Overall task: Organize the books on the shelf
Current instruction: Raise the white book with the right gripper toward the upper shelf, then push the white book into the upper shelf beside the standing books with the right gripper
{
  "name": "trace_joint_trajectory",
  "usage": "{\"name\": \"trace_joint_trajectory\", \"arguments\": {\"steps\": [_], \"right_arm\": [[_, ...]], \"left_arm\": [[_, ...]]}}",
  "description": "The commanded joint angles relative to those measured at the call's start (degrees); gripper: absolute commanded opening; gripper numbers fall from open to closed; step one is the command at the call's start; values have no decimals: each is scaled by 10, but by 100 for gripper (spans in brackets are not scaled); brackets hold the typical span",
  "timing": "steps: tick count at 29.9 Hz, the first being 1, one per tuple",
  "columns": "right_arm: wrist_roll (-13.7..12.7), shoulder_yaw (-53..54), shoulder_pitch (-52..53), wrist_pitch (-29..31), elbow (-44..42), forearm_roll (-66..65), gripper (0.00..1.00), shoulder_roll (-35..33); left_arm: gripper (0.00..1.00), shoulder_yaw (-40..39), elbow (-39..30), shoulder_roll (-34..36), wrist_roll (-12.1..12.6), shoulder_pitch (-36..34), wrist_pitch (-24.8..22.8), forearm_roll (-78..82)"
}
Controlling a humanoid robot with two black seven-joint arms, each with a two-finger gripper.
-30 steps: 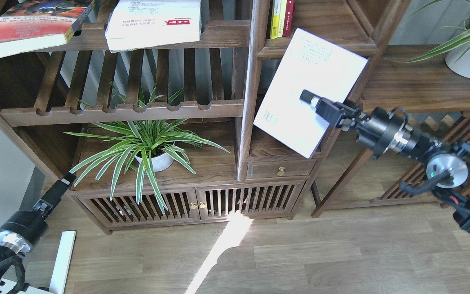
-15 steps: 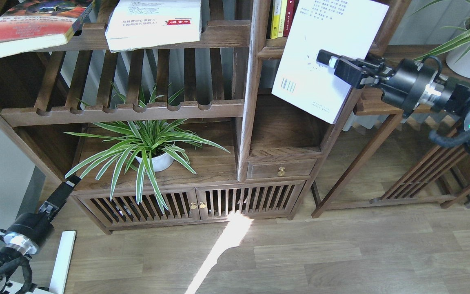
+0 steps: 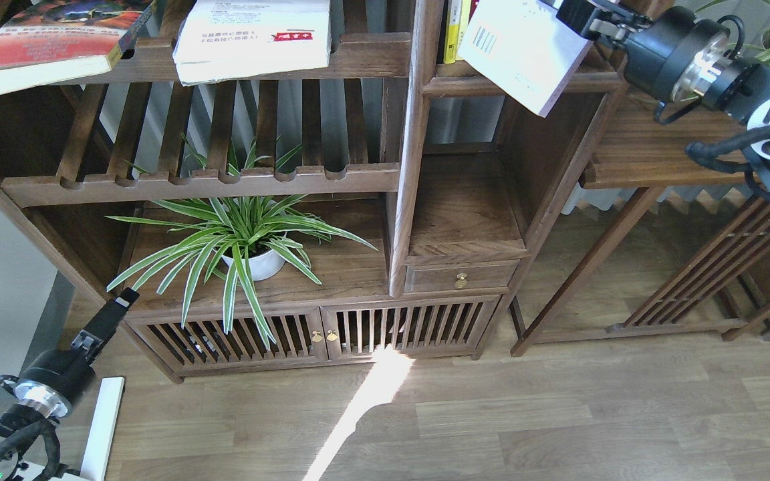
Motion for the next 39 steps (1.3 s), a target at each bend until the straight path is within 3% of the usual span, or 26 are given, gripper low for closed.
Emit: {"name": "trace_joint_trajectory", "arguments": {"steps": [1,12,39], "right_arm": [[-9,0,12,-30,0,0,2,3],[-9,-7,81,-120,-33,-7,3,9],[1,-1,104,-122,-122,-102,3,72]], "left_arm": [[98,0,0,0,-1,0,0,0],[98,2,-1,0,1,0,0,0],[98,3,-4,-1,6,-32,0,0]]}}
